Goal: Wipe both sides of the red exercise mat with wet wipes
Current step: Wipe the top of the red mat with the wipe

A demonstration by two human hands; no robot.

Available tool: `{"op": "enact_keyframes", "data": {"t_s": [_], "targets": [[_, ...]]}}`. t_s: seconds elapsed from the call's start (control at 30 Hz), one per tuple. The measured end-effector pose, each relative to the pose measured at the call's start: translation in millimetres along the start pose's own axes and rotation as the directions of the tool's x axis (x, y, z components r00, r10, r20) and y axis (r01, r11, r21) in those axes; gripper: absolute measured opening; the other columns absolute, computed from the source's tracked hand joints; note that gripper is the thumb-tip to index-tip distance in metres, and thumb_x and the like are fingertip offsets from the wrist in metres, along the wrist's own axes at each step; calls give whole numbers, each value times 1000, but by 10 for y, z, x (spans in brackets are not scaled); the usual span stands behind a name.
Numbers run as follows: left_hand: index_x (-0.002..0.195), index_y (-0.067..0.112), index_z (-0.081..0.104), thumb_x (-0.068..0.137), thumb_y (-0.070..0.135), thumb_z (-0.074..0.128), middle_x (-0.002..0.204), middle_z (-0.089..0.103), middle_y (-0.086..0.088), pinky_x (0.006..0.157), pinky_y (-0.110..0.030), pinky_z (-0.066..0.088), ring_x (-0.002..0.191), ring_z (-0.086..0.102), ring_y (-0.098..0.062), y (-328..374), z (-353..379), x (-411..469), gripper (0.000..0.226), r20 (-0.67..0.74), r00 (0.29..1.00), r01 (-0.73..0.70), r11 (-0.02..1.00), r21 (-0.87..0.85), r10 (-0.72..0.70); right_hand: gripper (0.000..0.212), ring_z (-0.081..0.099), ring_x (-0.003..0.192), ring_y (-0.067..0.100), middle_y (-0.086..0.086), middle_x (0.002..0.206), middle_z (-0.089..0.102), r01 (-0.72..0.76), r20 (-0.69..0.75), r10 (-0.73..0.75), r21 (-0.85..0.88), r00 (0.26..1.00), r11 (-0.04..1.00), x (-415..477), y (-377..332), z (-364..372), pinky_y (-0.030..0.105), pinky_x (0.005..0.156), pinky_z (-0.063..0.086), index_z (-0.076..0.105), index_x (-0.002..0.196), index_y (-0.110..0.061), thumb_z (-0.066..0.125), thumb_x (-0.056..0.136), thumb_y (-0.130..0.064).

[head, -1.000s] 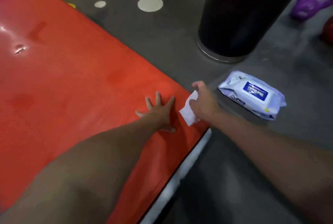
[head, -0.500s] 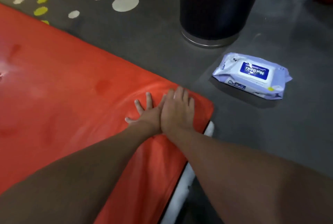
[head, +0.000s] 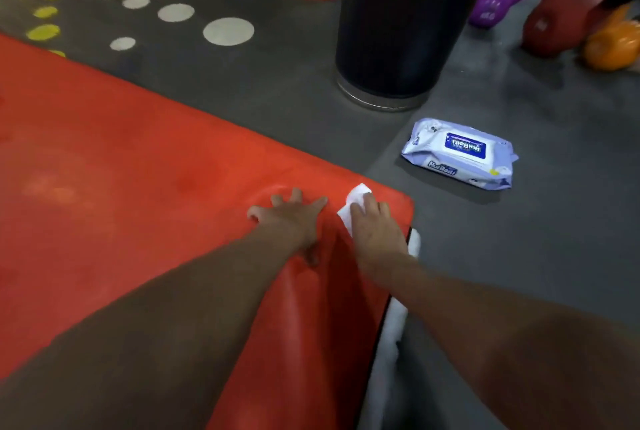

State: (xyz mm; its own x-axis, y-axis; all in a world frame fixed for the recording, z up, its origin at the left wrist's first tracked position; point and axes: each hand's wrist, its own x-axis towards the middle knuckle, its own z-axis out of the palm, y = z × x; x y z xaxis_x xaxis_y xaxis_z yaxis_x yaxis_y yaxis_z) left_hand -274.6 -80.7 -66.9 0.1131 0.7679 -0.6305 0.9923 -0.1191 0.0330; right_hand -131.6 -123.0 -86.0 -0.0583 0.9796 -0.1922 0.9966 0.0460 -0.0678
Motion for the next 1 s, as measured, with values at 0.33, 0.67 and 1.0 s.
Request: {"op": "enact_keyframes", "data": {"t_s": [0.33, 0.67, 1.0], "targets": [[148, 54, -12, 75, 52, 77, 157, -36, 4, 97, -84, 10, 144, -28, -40, -245, 116, -34, 115, -18, 982, -188, 977, -100, 187, 83, 25, 143, 42, 19, 159, 3, -419, 162, 393, 191, 905, 888, -273, -236, -229, 41, 115, 25, 13, 156, -26, 60, 89, -15], [146, 55, -17, 76, 52, 77, 153, -42, 2, 96, -85, 13, 142, -29, -44, -206, 189, 129, 118, -18, 981, -195, 978, -72, 194, 62, -6, 152, 25, 13, 165, -6, -311, -25, 323, 210, 946, 927, -3, -253, 252, 37, 123, -1, 3, 157, -6, 24, 106, -33], [144, 59, -19, 76, 50, 78, 153, -42, 5, 98, -83, 16, 143, -27, -43, -186, 197, 147, 118, -27, 984, -177, 984, -28, 176, 78, 1, 153, 25, 12, 165, 3, -123, -73, 129, 73, 989, 990, 109, 185, 472, 41, 121, -4, 12, 157, -10, -3, 91, -48]]}}
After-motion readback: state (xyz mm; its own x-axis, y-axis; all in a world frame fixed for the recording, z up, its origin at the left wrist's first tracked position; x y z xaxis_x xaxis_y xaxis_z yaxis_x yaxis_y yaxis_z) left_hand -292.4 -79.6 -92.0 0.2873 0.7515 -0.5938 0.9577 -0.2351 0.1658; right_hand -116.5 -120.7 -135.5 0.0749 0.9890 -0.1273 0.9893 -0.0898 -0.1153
